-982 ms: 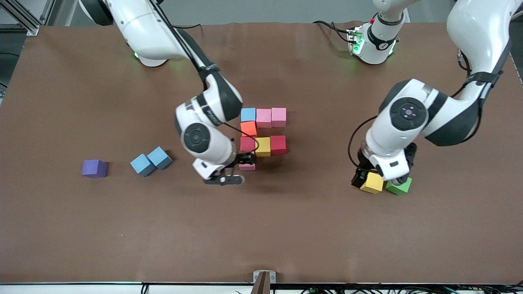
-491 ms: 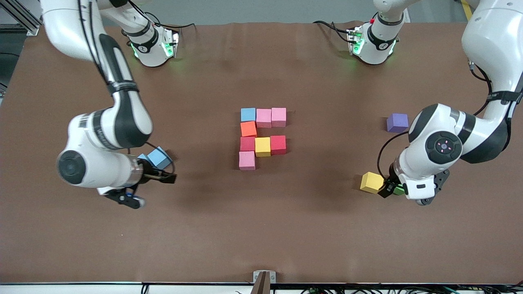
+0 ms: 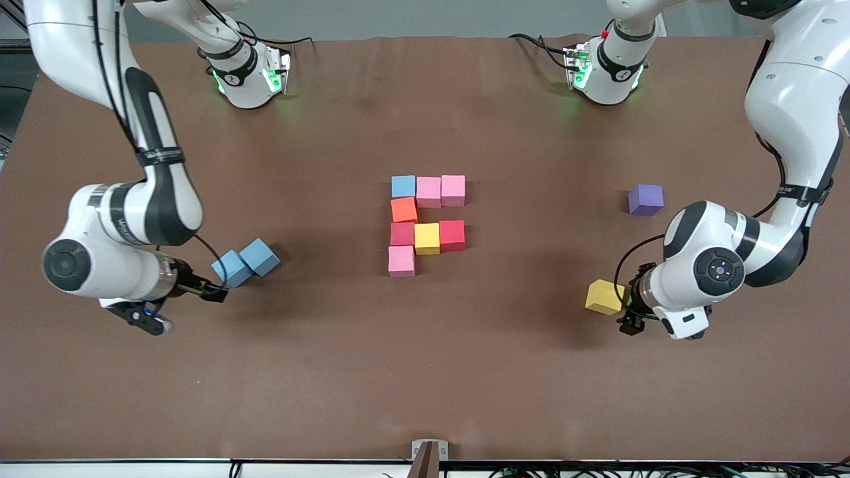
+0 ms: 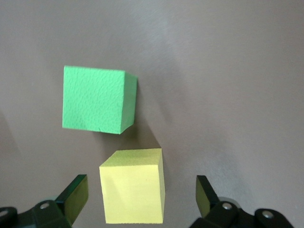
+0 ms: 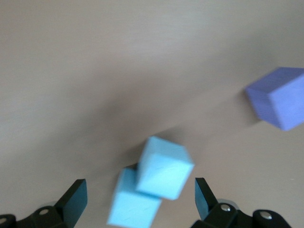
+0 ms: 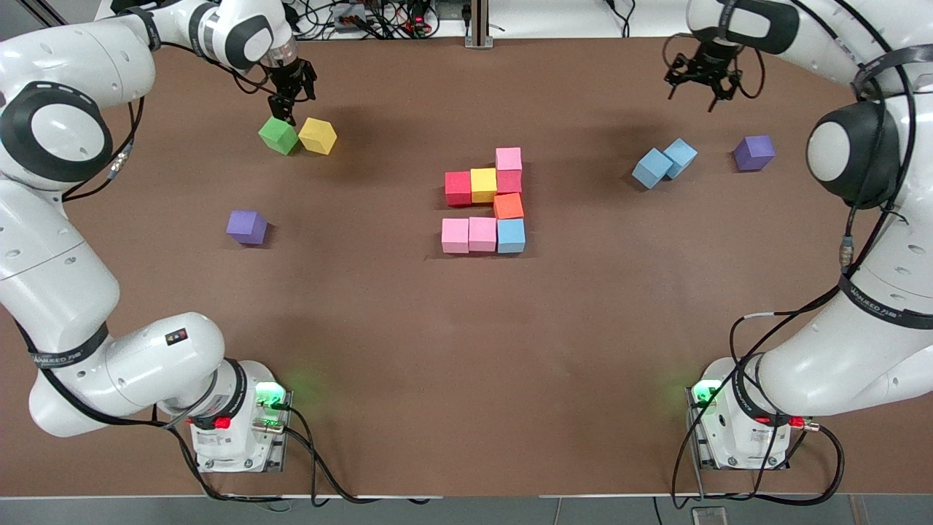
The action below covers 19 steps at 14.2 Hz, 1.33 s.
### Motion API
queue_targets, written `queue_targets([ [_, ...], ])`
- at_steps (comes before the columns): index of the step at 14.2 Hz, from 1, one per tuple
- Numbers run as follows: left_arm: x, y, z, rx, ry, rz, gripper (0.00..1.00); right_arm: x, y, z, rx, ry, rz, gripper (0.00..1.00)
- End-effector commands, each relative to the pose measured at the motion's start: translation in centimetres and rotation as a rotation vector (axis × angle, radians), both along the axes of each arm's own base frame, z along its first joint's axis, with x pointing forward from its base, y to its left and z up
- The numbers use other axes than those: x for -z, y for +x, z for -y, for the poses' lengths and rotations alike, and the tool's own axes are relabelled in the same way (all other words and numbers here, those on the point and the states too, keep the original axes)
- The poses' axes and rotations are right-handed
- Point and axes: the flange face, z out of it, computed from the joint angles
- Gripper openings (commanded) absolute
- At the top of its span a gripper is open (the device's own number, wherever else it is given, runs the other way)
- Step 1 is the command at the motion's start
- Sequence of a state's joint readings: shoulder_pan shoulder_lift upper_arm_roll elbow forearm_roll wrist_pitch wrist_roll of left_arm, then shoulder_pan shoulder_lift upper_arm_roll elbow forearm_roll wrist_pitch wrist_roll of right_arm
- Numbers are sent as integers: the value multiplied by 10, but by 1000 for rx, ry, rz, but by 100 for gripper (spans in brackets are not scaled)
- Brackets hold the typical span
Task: Arrange 11 blocks into digit 3
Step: 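Grasp the yellow cube with the left gripper while the right gripper grasps blue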
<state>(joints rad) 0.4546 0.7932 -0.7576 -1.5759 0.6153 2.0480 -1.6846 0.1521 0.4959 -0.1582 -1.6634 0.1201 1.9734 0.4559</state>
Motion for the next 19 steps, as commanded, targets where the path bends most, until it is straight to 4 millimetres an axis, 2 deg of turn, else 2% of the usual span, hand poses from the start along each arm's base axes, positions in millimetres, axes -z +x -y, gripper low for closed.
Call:
queue_targets([
  [1, 10, -13, 7, -49, 19, -24, 100, 0, -32, 7, 28, 7, -17, 100],
  [3, 17, -18, 6, -46, 23, -38, 100, 9, -36, 14, 81, 0, -11, 100],
  [5, 18, -16, 7, -46, 11, -26, 100, 23, -42, 16, 204, -17, -13, 100],
  [9, 43, -25, 6, -38, -9, -6, 100, 34, -41, 15, 265, -4, 15, 100],
  [11, 52, -26, -2, -39, 1, 7, 98, 38, -40, 15, 293, 20, 30, 100],
  [12, 54, -25, -3, -41, -4, 12, 90, 45, -41, 14, 299, 23, 30, 100],
  [15, 53, -24, -2, -41, -10, 21, 40, 58, -46, 10, 297, 19, 41, 100],
  [16, 49, -22, 0, -30, -9, 28, 20, 66, -49, 9, 295, 15, 38, 100],
  [18, 41, -21, 8, -10, -13, 39, 10, 72, -51, 4, 287, 13, 28, 100],
  [19, 36, -22, 21, 5, -22, 46, 6, 75, -51, 3, 288, 11, 25, 100],
])
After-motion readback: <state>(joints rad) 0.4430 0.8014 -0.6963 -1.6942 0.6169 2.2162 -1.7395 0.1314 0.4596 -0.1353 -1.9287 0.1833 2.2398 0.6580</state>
